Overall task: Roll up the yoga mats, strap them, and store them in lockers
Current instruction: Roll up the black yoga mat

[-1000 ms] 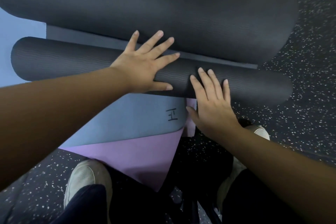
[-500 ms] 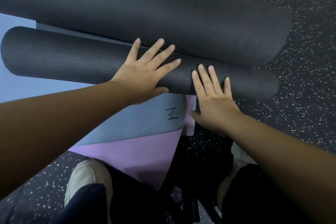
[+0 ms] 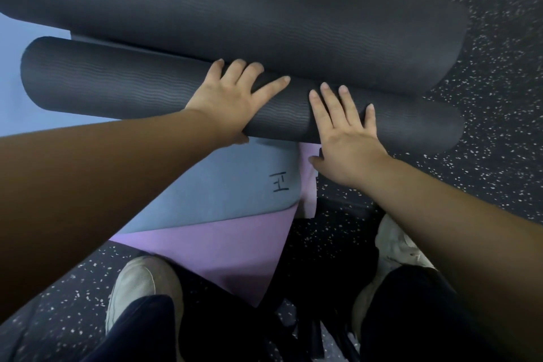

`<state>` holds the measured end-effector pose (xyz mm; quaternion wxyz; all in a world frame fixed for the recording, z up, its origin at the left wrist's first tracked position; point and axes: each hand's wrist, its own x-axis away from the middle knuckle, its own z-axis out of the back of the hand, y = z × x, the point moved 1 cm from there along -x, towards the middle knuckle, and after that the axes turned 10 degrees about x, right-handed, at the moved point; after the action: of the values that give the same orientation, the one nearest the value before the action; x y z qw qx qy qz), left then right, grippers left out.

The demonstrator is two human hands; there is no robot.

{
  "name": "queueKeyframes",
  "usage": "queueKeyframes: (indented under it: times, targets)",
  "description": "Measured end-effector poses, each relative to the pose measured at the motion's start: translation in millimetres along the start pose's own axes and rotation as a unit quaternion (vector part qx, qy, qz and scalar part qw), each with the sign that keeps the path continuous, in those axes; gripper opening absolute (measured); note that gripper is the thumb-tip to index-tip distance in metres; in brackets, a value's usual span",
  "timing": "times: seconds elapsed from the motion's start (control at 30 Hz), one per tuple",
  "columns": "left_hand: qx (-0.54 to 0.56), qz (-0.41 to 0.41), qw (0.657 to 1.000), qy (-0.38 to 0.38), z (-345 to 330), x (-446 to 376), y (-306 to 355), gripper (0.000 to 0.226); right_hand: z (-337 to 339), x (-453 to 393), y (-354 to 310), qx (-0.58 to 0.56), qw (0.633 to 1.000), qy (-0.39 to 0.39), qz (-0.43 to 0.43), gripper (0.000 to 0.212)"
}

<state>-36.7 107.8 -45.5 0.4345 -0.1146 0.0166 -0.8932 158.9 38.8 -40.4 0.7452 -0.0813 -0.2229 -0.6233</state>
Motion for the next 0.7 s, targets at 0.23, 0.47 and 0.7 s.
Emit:
queueKeyframes:
  times: [0.23, 0.47, 0.7]
  targets:
    - [-0.015, -0.002, 1.000, 0.002, -0.8, -2.4, 0.1, 0.119, -2.9, 2.1, -3.1, 0.007, 0.999, 0.030, -0.013, 0.104]
    - [0.031, 0.003, 0.999, -0.012, 8.2, -9.8, -5.1, 0.114, -3.1, 1.0, -5.9, 0.000, 0.998, 0.060, -0.031, 0.103]
    - [0.058, -0.022, 0.998, 0.031, 18.2, 0.7, -8.6, 0.104, -10.5, 8.7, 0.1, -0.011, 0.982, 0.188, -0.034, 0.096]
